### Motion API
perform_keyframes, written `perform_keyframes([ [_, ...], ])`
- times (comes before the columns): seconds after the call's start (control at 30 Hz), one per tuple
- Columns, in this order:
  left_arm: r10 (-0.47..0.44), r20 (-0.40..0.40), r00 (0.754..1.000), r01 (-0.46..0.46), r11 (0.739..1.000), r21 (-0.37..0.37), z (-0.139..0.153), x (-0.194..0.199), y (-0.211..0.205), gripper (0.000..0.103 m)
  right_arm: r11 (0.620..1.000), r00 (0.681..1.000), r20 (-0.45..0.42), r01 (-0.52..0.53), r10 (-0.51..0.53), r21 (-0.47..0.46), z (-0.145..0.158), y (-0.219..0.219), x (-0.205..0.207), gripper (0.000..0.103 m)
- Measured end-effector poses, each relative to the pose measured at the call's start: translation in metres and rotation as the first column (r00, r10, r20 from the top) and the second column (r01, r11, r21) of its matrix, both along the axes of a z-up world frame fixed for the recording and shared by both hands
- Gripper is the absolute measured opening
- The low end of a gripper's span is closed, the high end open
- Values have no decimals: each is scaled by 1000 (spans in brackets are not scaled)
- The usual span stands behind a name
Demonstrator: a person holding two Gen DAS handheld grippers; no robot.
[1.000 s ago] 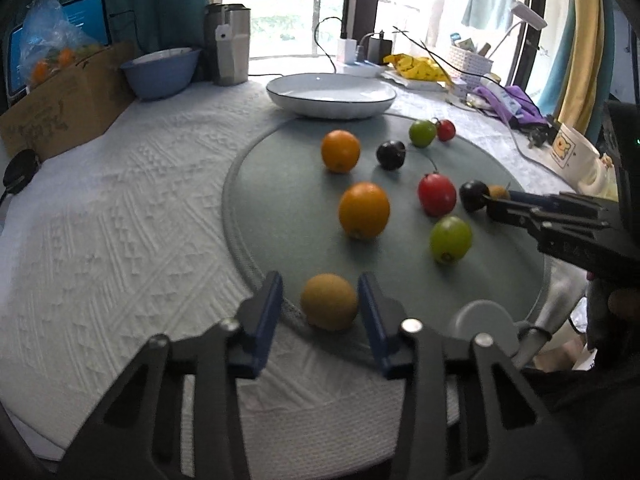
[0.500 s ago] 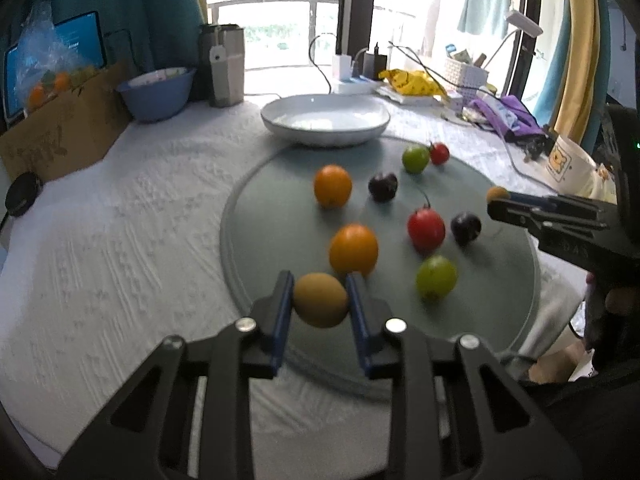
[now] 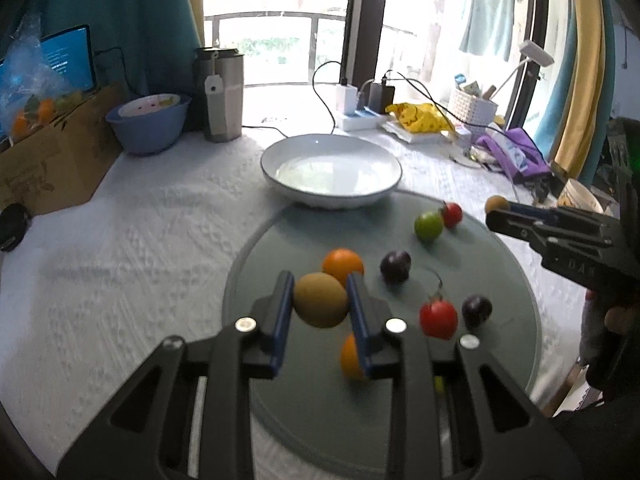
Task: Organize fruits
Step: 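Carry both fruits into the white bowl and open both tools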
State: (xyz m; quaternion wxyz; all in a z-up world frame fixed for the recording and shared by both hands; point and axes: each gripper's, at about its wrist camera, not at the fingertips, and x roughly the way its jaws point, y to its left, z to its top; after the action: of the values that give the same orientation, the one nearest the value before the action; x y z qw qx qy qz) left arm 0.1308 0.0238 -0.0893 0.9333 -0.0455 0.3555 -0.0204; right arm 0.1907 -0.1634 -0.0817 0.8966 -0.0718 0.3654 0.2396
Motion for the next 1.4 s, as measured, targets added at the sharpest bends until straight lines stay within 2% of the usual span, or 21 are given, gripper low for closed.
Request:
perform_keyframes([
  [0.5,-33,17,999,34,998,-50,12,76,17,28,997,997,25,-71,71,-11,17,39,59,28],
  [0.83,-45,2,999,45,997,-60,8,126,32,28,996,996,10,-92,92,-10,16,57,101,28],
  [1.1,-52,-11,999,51,997,-62,2,163,33,28,993,992,-46,-114,113,-5,3,75,141,28],
  [1.4,-44,-71,997,38,996,-82,-15,203,40,28,994,985,-130,-111,110,1,-22,90,183,28],
])
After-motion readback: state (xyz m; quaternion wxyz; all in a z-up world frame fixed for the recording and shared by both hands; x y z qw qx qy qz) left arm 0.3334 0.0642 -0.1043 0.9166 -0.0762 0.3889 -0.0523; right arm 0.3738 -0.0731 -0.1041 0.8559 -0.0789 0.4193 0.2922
